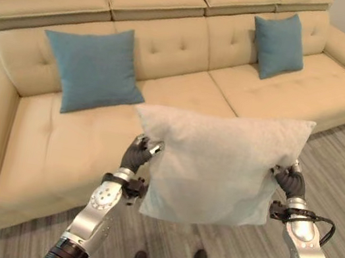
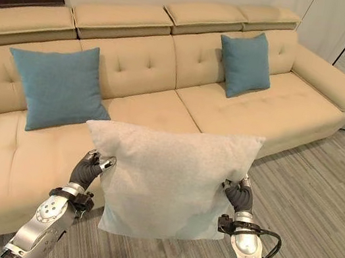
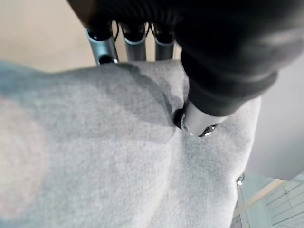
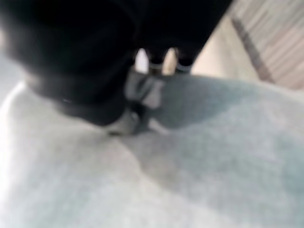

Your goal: Pick up all the scattered cushions and arrange them neatly on the sofa.

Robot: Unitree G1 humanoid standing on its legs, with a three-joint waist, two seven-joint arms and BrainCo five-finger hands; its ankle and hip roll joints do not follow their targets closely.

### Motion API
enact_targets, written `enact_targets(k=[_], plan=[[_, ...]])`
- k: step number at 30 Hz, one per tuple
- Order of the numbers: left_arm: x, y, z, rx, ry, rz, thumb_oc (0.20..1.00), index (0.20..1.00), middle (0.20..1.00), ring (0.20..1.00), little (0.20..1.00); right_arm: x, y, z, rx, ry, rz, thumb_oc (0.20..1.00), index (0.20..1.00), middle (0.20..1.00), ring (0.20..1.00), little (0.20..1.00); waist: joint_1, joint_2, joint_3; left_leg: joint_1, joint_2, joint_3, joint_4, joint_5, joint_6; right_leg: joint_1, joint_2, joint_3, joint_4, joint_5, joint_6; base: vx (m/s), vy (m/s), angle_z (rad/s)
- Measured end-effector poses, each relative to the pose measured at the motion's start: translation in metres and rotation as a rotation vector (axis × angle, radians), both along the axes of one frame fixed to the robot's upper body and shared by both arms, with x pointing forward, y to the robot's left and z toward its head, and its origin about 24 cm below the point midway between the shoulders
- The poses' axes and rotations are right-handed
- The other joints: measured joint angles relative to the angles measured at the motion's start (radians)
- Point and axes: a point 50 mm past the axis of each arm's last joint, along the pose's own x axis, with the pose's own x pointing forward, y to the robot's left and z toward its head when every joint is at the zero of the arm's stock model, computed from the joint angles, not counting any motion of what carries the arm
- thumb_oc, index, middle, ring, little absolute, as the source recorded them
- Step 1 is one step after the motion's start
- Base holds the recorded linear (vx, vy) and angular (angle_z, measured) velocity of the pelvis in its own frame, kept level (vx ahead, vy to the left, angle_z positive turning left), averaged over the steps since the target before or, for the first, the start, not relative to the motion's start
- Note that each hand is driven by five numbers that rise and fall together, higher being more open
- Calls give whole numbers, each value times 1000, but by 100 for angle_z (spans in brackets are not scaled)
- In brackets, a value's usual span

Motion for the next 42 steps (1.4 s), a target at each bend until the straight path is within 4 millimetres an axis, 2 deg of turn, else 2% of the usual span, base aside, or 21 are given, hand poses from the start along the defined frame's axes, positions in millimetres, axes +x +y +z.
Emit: enact_targets(k=[2,3,5,6,7,8,9,10,13,15,19,22,23,26,29,30,34,36,38,40,42], plan=[[8,2,4,39,-17,-20,200,200,200,200,200,3,-1,-5,-7,22,-5,200,200,200,200,200,19,-69,80,-165,-19,-6,281,28,-42,-48,-14,13,63,-33,-55,-29,5,40],[15,-2,7,48,-20,-42,200,200,200,200,200,11,-3,4,-7,-17,-22,200,200,200,200,200,11,-102,137,-288,-80,-39,372,18,-31,-42,-59,22,55,-37,-71,128,120,39],[21,-13,9,5,-32,-46,200,200,200,200,200,24,-6,12,-7,-54,-58,200,200,200,200,200,10,-95,156,-339,-118,-19,69,39,-49,-17,-55,29,-4,-31,-62,309,240,-34],[22,0,11,41,-34,-10,200,200,200,200,200,36,7,16,-10,-62,-8,200,200,200,200,200,50,-84,154,-321,-97,-11,130,19,-24,-15,-8,120,-23,-19,-27,445,330,-183],[23,10,13,47,-38,29,200,200,200,200,200,38,13,22,-16,-82,28,200,200,200,200,200,54,-46,152,-237,-94,0,169,-28,35,-8,18,133,21,-68,8,429,337,-224],[23,14,13,47,-38,45,200,200,200,200,200,31,12,18,-4,-70,23,200,200,200,200,200,12,-14,131,-120,-82,0,139,-16,55,-14,21,102,124,-70,-56,309,332,-152],[22,10,12,49,-36,27,200,200,200,200,200,16,12,12,17,-53,11,200,200,200,200,200,-11,-76,89,-101,-115,59,153,-39,89,-20,-58,127,139,-95,-21,250,335,-96],[22,6,12,45,-35,9,200,200,200,200,200,16,8,13,16,-58,-9,200,200,200,200,200,-24,-32,55,-66,-81,57,99,-46,80,-19,-58,137,144,-99,3,209,310,-71],[19,12,10,54,-26,28,200,200,200,200,200,17,14,12,32,-54,16,200,200,200,200,200,-1,-45,26,-21,-180,110,60,-49,128,-30,-159,194,171,-116,66,156,191,-26],[19,20,13,72,-33,47,200,200,200,200,200,16,22,9,37,-34,56,200,200,200,200,200,27,-45,23,-13,-212,109,54,-49,128,9,-171,225,109,-95,105,161,180,17],[19,26,16,89,-44,68,200,200,200,200,200,18,26,8,41,-23,84,200,200,200,200,200,64,-47,19,19,-236,123,14,-50,128,19,-186,240,108,-95,123,49,131,-9],[20,27,17,93,-49,67,200,200,200,200,200,27,27,15,37,-51,83,200,200,200,200,200,49,-34,40,18,-209,154,15,-52,144,-184,-166,238,455,-109,154,55,49,-46],[20,27,17,95,-47,69,200,200,200,200,200,28,27,16,36,-56,85,200,200,200,200,200,38,-50,55,31,-217,167,16,-85,180,-285,-205,175,588,-149,178,211,-95,-48],[19,27,16,91,-43,71,200,200,200,200,200,31,27,18,32,-62,85,200,200,200,200,200,36,-57,63,38,-221,185,10,-96,167,-286,-228,112,373,-126,155,204,-122,-33],[19,22,14,72,-39,65,200,200,200,200,200,27,23,12,28,-34,72,200,200,200,200,200,26,-61,72,60,-219,144,19,-104,142,-196,-194,132,120,4,123,168,-207,42],[18,17,12,45,-34,67,200,200,200,200,200,21,20,6,23,-6,61,200,200,200,200,200,12,-59,75,80,-203,101,24,-109,124,-149,-173,132,104,65,86,154,-206,106],[20,8,14,6,-49,60,200,200,200,200,200,26,11,15,10,-43,39,200,200,200,200,200,16,-29,69,109,-60,77,36,-109,47,-79,-35,57,81,11,-15,175,-197,34],[22,2,15,2,-51,40,200,200,200,200,200,26,6,17,-12,-45,38,200,200,200,200,200,-21,-16,70,85,-33,67,69,-105,18,-99,-15,44,142,-37,-28,-170,-234,21],[41,-5,41,9,-153,9,200,200,200,200,200,35,0,32,-20,-115,9,200,200,200,200,200,-12,-76,109,-213,-68,45,448,-114,3,-287,-93,27,349,-105,-40,-238,-43,61],[48,-1,53,4,-206,38,200,200,200,200,200,59,8,63,-17,-225,34,200,200,200,200,200,-14,-43,189,-374,-62,28,660,-214,28,-434,-99,21,555,-187,-70,-232,53,9],[57,1,68,4,-259,52,200,200,200,200,200,69,12,82,-3,-298,29,200,200,200,200,200,-22,-26,254,-453,-67,35,677,-342,48,-592,-116,22,707,-222,-70,-162,51,-3]])
